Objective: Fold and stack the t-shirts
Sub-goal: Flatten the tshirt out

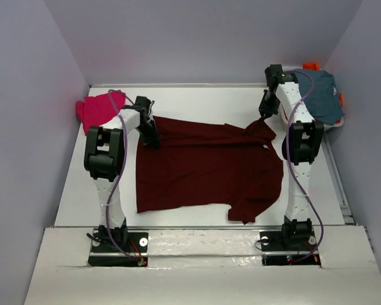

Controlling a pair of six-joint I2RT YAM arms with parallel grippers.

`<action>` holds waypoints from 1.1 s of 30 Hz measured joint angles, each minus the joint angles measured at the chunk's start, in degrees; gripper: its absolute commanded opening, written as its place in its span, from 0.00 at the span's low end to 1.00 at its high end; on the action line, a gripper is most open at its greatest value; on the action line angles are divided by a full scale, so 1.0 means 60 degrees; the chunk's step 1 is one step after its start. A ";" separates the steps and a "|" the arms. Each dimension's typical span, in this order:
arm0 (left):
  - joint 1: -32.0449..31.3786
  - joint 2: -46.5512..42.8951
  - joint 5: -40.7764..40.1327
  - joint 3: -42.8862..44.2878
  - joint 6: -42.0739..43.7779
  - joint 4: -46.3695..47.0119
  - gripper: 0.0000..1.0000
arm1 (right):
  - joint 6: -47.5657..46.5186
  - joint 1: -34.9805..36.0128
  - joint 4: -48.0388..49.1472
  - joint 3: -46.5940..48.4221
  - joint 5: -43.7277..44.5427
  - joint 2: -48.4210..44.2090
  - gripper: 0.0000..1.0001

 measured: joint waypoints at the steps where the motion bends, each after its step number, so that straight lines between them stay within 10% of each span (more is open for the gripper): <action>1: 0.0131 -0.0117 -0.0029 -0.0178 -0.0015 0.0055 0.07 | -0.0022 0.0000 0.0004 0.0000 0.0004 0.0000 0.07; 17: 0.0710 -0.0809 -0.0095 -0.1078 -0.0004 0.0204 0.06 | -0.0095 -0.0004 0.0306 -0.0004 0.0018 0.0000 0.07; 33: 0.0637 0.0616 -0.0098 0.3115 -0.0069 0.0069 0.06 | -0.0204 -0.0004 0.2401 0.0302 -0.0991 0.0033 0.07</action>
